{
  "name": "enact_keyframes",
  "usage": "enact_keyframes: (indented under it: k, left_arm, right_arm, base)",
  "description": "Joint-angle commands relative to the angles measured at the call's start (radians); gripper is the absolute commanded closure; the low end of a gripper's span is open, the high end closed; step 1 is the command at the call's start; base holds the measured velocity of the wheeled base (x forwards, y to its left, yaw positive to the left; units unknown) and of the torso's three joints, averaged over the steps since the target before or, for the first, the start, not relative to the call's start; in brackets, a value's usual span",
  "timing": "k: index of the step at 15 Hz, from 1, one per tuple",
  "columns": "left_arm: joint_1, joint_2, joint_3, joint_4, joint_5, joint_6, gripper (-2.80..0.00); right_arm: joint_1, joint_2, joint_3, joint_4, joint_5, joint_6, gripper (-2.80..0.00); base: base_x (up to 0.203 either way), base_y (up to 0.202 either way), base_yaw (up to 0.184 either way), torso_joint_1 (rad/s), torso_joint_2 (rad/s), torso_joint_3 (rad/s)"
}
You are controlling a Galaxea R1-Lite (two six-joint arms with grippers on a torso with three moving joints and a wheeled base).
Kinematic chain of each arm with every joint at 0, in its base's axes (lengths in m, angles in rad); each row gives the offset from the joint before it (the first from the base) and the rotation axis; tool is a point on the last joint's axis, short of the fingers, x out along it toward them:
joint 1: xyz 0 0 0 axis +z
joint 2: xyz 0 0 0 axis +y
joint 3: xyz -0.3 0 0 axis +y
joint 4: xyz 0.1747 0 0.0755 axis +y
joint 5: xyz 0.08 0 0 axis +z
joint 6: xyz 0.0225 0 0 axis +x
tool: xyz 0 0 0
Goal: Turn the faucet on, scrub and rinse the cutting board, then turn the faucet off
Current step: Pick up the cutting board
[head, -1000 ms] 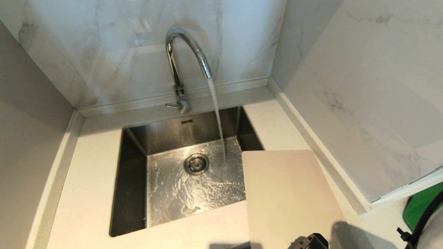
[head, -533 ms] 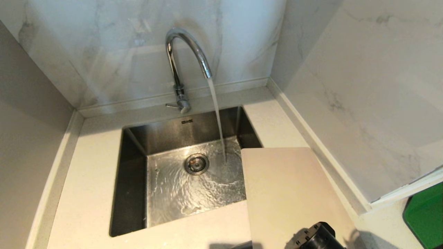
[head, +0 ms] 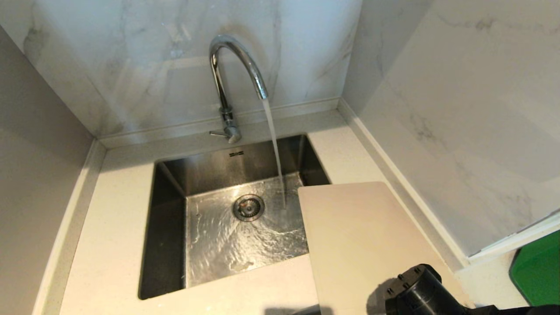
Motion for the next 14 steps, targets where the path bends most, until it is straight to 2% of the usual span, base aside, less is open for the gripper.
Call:
enact_keyframes:
  k: [1, 6, 14]
  left_arm:
    - [0.000, 0.000, 0.000, 0.001, 0.001, -0.001, 0.00]
    - [0.000, 0.000, 0.000, -0.001, 0.000, -0.001, 0.00]
    - [0.000, 0.000, 0.000, 0.001, 0.000, -0.001, 0.00]
  right_arm:
    - [-0.001, -0.063, -0.016, 0.008, -0.017, -0.040, 0.00]
    - [-0.003, -0.163, -0.096, 0.156, -0.068, -0.090, 0.00]
    - [-0.002, -0.326, -0.142, 0.153, -0.138, -0.288, 0.00]
  base:
    - [0.000, 0.000, 0.000, 0.000, 0.00, 0.000]
    - [0.000, 0.000, 0.000, 0.000, 0.00, 0.000]
    - [0.000, 0.000, 0.000, 0.000, 0.00, 0.000]
